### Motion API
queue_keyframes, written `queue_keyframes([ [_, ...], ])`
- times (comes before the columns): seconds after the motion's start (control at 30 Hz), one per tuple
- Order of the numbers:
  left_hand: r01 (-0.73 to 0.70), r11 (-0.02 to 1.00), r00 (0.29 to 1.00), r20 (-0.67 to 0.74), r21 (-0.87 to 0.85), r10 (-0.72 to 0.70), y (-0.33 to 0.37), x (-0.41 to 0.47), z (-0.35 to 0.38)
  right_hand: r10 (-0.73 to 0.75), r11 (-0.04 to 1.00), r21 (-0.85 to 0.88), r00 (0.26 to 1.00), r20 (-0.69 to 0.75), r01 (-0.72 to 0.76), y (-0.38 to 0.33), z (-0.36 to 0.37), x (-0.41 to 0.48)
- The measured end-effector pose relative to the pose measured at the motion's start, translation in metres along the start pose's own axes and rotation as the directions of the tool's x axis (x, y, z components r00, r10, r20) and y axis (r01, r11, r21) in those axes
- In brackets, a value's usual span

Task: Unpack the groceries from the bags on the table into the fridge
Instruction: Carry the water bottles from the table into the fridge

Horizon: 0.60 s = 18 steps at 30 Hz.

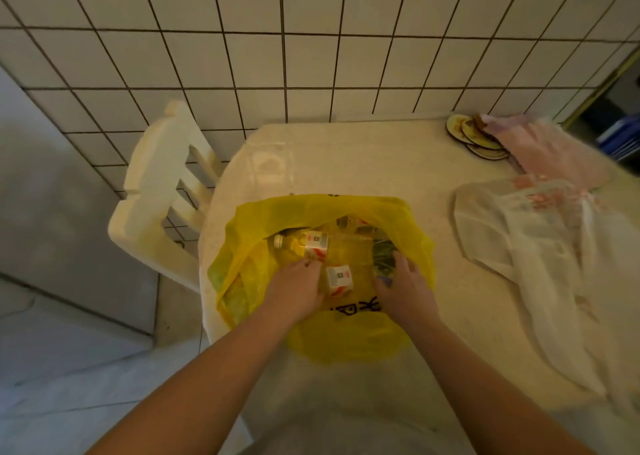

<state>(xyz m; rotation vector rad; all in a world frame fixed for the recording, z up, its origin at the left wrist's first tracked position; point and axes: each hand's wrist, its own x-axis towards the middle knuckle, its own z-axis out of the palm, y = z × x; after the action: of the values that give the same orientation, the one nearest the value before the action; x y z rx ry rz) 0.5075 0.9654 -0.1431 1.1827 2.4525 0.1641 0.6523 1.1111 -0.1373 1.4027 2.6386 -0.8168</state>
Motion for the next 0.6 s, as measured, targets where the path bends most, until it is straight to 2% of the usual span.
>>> queue_keyframes([
  [0.13,-0.005,0.989,0.993,0.114,0.145,-0.011,-0.004,0.025,0.003,0.102,0.991,0.087,0.995,0.003,-0.102,-0.007,0.009,0.018],
  [0.3,0.0,0.972,0.98,0.196,0.234,-0.047,-0.003,0.041,0.012,0.187,0.966,0.185,0.982,-0.022,-0.18,-0.018,0.014,0.038],
  [0.5,0.025,0.982,0.966,0.247,0.185,-0.071,0.0,0.051,0.016,0.23,0.938,0.274,0.973,-0.027,-0.214,-0.014,0.013,0.048],
  [0.6,0.062,0.997,0.97,0.234,0.051,-0.072,-0.002,0.051,0.017,0.232,0.918,0.341,0.971,-0.056,-0.2,-0.007,0.004,0.045],
])
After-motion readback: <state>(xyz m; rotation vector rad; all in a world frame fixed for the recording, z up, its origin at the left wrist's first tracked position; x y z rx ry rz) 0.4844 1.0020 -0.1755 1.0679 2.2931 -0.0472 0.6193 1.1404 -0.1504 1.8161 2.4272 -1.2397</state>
